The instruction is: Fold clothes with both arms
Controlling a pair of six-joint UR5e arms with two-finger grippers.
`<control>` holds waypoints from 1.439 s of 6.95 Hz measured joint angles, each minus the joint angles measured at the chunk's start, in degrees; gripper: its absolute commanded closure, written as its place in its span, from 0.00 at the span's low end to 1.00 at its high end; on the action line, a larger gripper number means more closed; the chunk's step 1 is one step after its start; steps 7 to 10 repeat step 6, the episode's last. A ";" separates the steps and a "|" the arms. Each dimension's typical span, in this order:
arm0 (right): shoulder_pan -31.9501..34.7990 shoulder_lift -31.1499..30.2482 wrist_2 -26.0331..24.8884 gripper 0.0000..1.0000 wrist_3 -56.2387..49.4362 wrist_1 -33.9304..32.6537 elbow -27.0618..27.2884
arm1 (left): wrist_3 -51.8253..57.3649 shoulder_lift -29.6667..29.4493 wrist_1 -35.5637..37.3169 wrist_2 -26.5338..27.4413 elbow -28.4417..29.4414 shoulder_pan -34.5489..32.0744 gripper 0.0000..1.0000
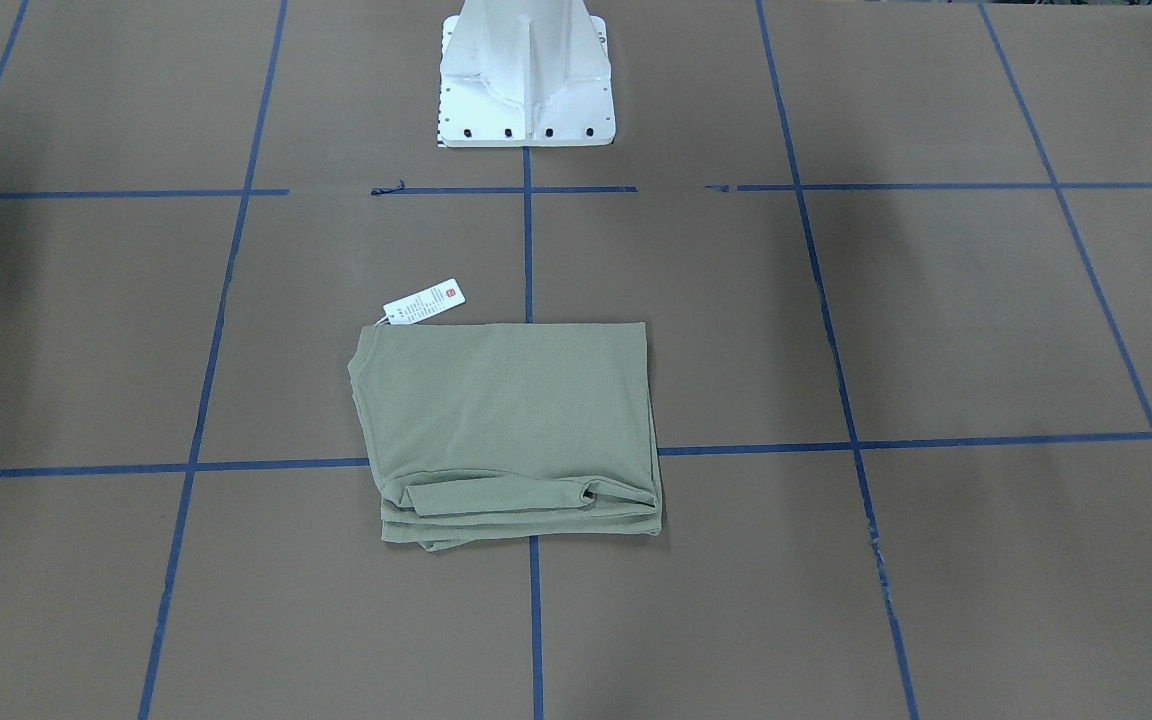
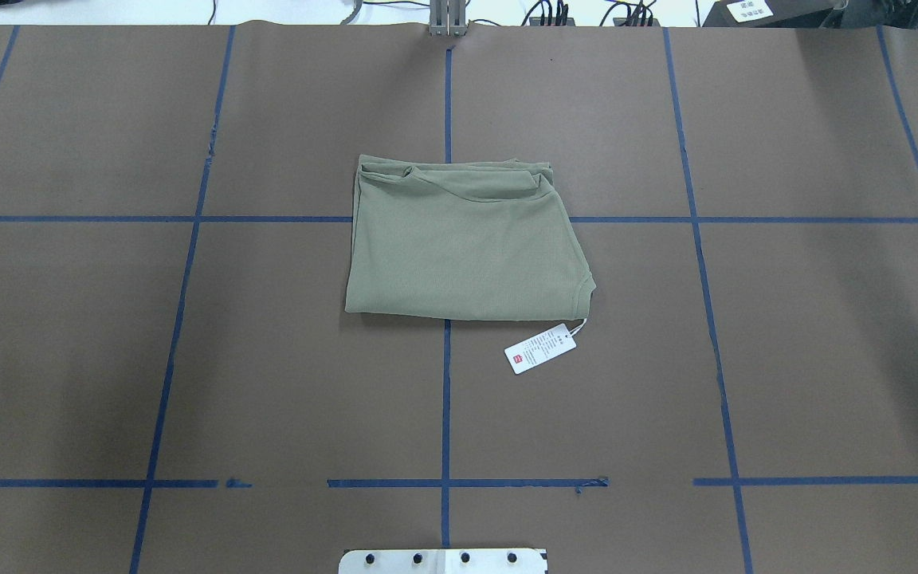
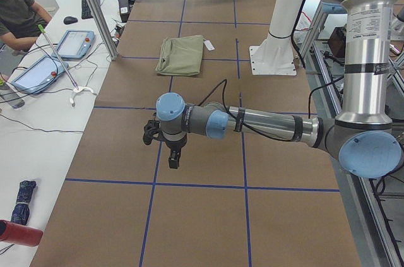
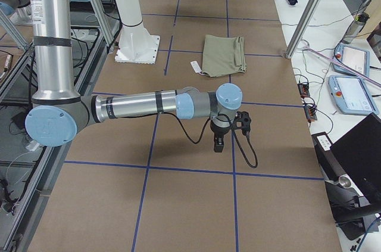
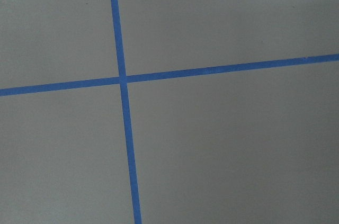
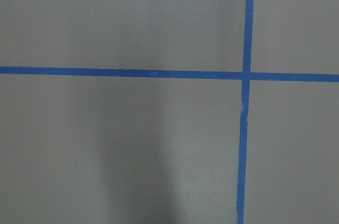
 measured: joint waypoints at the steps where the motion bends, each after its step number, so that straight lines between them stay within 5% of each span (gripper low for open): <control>1: 0.00 0.01 0.14 0.00 -0.04 0.03 -0.10 | -0.06 -0.03 0.04 1.12 -0.35 0.05 0.00; 10: 0.00 -0.25 -0.58 0.00 -0.32 -0.03 0.11 | -0.10 -1.21 0.11 1.91 -0.75 0.06 0.00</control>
